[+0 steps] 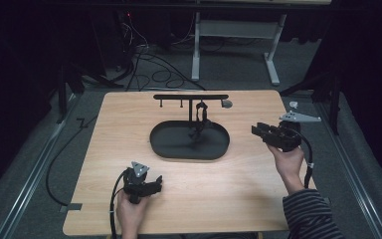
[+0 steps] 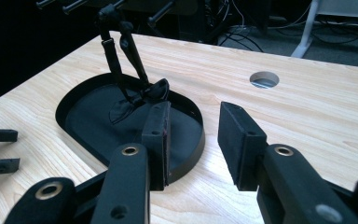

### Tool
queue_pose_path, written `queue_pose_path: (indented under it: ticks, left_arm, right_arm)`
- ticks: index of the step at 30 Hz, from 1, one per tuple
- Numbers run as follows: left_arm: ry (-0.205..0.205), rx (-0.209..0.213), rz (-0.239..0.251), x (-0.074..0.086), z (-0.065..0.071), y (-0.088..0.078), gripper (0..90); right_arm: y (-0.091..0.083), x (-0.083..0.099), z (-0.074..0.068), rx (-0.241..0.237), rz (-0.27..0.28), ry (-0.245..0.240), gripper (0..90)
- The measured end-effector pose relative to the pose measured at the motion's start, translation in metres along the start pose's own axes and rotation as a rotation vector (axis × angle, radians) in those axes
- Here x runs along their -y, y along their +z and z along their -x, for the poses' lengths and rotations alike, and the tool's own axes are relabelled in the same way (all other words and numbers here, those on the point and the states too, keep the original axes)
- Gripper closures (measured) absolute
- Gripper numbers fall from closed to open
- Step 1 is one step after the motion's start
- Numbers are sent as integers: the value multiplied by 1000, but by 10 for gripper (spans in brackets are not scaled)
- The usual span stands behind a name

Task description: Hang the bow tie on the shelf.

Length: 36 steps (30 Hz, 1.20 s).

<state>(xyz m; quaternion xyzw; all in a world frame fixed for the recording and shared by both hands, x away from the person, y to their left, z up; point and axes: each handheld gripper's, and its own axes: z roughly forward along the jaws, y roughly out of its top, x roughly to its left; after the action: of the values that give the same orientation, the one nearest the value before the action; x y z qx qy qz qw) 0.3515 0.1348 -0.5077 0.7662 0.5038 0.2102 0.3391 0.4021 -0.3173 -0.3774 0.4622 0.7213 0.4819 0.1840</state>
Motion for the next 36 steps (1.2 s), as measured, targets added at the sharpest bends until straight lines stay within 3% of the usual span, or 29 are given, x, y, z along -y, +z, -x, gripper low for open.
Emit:
queue_pose_path:
  ticks: [36]
  left_arm:
    - [-2,-1,2,0,0,0,182]
  right_arm:
    - [-20,35,18,-6,3,82,642]
